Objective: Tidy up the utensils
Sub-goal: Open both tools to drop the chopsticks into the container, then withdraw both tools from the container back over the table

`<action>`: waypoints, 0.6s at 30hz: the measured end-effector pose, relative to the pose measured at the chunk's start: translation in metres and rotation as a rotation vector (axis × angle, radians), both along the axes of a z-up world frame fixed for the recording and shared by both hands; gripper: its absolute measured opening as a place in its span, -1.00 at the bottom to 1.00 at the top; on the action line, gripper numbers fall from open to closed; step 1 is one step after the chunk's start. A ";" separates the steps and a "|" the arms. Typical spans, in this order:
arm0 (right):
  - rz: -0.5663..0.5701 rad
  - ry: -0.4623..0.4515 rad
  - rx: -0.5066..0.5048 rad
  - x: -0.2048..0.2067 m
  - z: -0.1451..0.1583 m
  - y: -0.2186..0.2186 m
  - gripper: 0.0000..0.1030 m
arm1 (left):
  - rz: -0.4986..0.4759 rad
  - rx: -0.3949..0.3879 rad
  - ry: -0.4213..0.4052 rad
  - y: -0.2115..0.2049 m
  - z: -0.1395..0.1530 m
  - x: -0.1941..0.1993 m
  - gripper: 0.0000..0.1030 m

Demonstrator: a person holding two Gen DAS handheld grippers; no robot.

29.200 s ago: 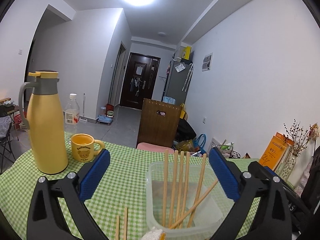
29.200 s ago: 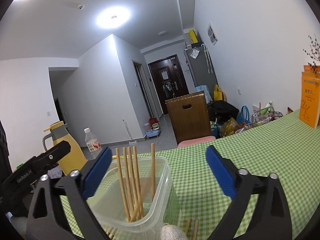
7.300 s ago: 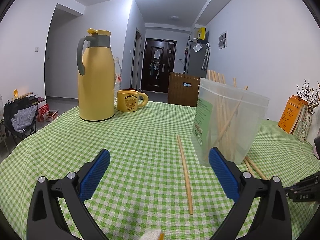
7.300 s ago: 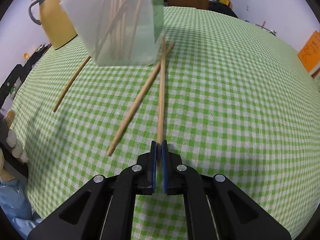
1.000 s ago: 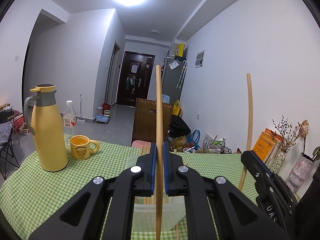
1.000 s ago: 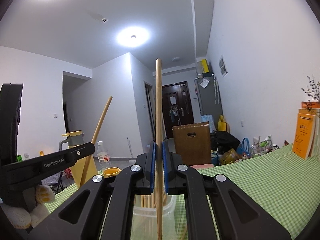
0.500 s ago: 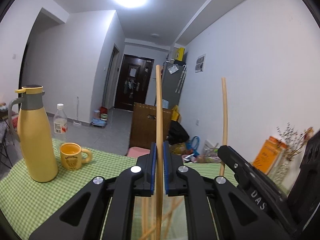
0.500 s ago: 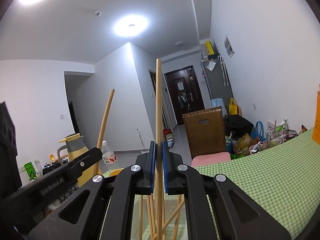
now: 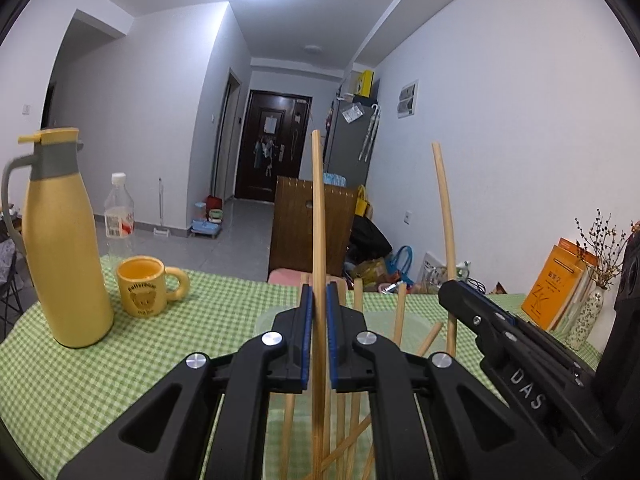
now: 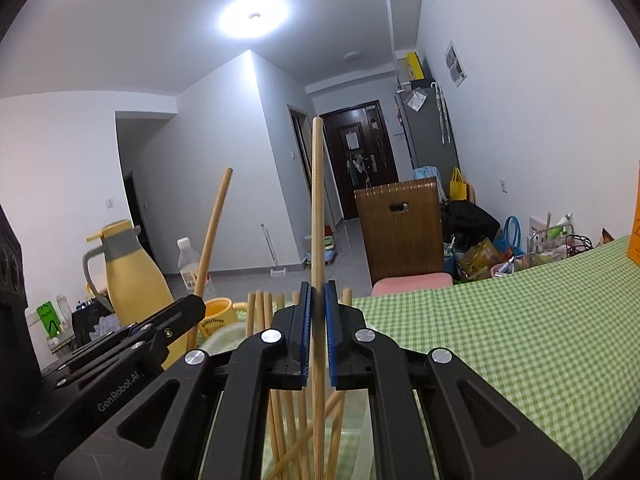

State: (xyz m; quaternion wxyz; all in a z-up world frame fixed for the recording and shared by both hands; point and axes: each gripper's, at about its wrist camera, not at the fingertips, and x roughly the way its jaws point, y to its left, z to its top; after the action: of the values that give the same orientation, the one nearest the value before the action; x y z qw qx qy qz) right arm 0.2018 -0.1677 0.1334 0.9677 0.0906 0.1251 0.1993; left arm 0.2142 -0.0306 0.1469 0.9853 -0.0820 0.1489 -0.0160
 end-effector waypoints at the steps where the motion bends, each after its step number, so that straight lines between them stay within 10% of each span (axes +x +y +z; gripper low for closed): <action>1: -0.003 0.004 -0.006 0.001 -0.003 -0.001 -0.86 | -0.006 0.002 0.007 0.001 -0.003 0.000 -0.91; 6: 0.007 0.036 -0.028 -0.012 -0.010 -0.012 -0.58 | -0.044 0.004 0.027 0.009 -0.009 -0.012 -0.80; 7: 0.003 0.043 -0.035 -0.015 -0.011 -0.014 -0.13 | -0.045 0.006 0.025 0.012 -0.009 -0.016 -0.50; 11: -0.040 0.043 -0.066 -0.040 -0.013 -0.029 0.28 | -0.031 -0.039 -0.016 0.029 -0.002 -0.047 0.37; 13: -0.071 0.040 -0.082 -0.053 -0.012 -0.034 0.83 | -0.015 -0.067 -0.043 0.039 0.003 -0.064 0.88; 18: -0.198 0.013 -0.166 -0.086 -0.013 -0.036 0.85 | 0.014 -0.075 -0.072 0.050 0.010 -0.099 0.86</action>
State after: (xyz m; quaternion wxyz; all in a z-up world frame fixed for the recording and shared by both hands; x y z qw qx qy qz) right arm 0.1162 -0.2038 0.1209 0.9860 0.0233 0.1381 0.0910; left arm 0.1154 0.0196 0.1570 0.9864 -0.1192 0.1121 -0.0174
